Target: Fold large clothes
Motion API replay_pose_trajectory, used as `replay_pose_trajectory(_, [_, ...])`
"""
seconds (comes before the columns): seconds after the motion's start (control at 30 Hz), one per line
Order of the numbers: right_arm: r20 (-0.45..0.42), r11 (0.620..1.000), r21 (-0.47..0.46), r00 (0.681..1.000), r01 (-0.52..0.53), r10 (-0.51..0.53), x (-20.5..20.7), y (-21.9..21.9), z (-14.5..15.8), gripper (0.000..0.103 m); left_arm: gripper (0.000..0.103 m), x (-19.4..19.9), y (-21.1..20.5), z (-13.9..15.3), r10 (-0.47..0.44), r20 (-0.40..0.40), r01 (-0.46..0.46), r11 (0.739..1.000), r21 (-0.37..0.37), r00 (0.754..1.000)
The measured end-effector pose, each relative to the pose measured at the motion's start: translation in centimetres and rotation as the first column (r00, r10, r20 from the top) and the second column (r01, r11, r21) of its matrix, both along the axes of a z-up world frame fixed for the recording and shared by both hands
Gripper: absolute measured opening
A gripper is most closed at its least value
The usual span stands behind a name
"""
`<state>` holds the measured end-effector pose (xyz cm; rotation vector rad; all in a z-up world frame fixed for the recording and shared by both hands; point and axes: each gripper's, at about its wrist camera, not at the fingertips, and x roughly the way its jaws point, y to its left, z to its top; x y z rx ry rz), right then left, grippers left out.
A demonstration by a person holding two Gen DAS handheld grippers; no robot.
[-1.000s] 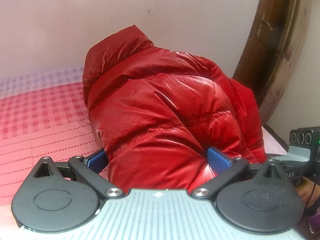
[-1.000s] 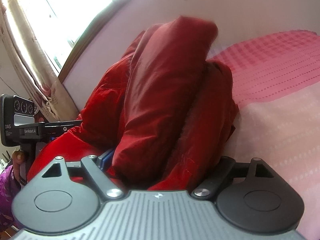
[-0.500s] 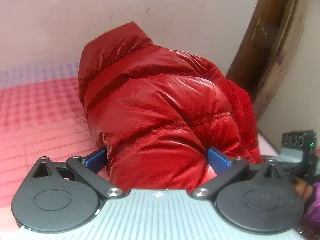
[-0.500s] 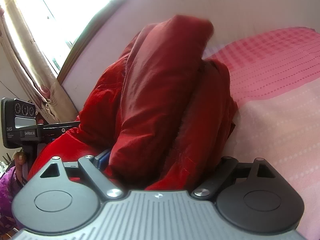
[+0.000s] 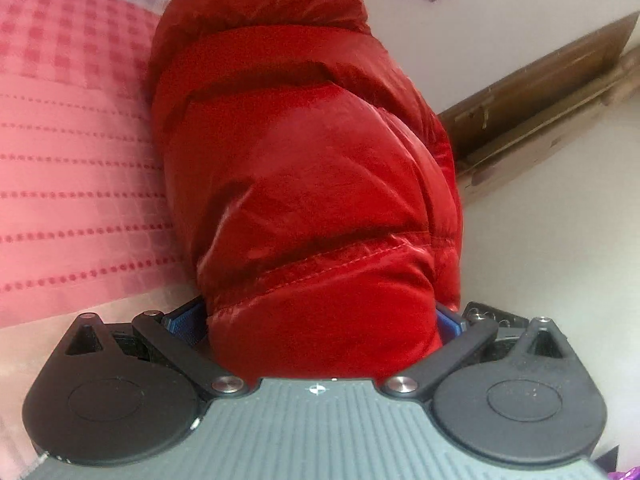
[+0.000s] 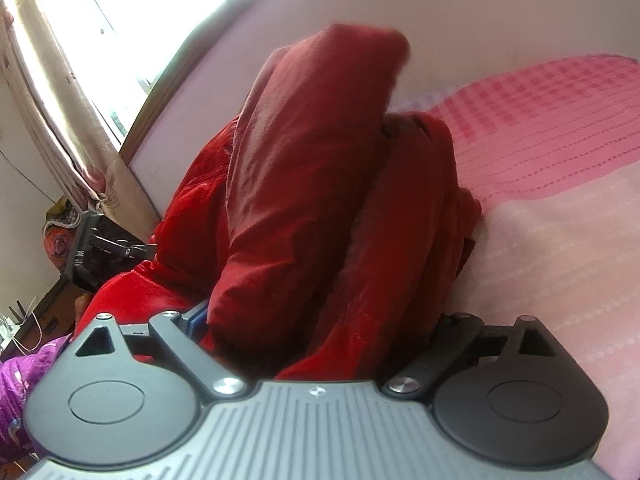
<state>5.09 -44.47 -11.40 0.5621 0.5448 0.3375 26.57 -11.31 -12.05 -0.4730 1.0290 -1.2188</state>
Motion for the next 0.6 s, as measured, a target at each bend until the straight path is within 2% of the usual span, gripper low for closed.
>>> replay_pose_trajectory(0.1, [-0.022, 1.000, 0.024, 1.000, 0.008, -0.008, 0.4, -0.3, -0.2, 0.097, 0.103, -0.8, -0.9, 0.4, 0.040, 0.006, -0.040, 0.999, 0.028, 0.999])
replay_pose_trajectory(0.2, [-0.042, 0.998, 0.063, 0.999, 0.026, -0.024, 1.0, -0.1, -0.3, 0.097, 0.103, -2.8, -1.4, 1.7, 0.098, 0.084, -0.104, 0.992, 0.073, 0.992])
replay_pose_trajectory(0.23, [-0.030, 0.998, 0.049, 0.999, 0.026, -0.024, 1.0, 0.2, -0.1, 0.094, 0.103, -3.6, -1.8, 2.3, 0.112, 0.132, -0.125, 0.987, 0.097, 0.985])
replay_pose_trajectory(0.37, [0.039, 0.999, -0.038, 0.999, 0.028, -0.026, 0.1, 1.4, 0.9, 0.072, 0.102, -6.2, -2.9, 4.1, 0.157, 0.252, -0.199, 0.968, 0.151, 0.955])
replay_pose_trajectory(0.6, [0.094, 0.993, -0.112, 0.995, 0.046, -0.035, -1.0, 2.7, 1.7, 0.059, 0.098, -9.8, -4.0, 6.3, 0.185, 0.370, -0.263, 0.950, 0.170, 0.910])
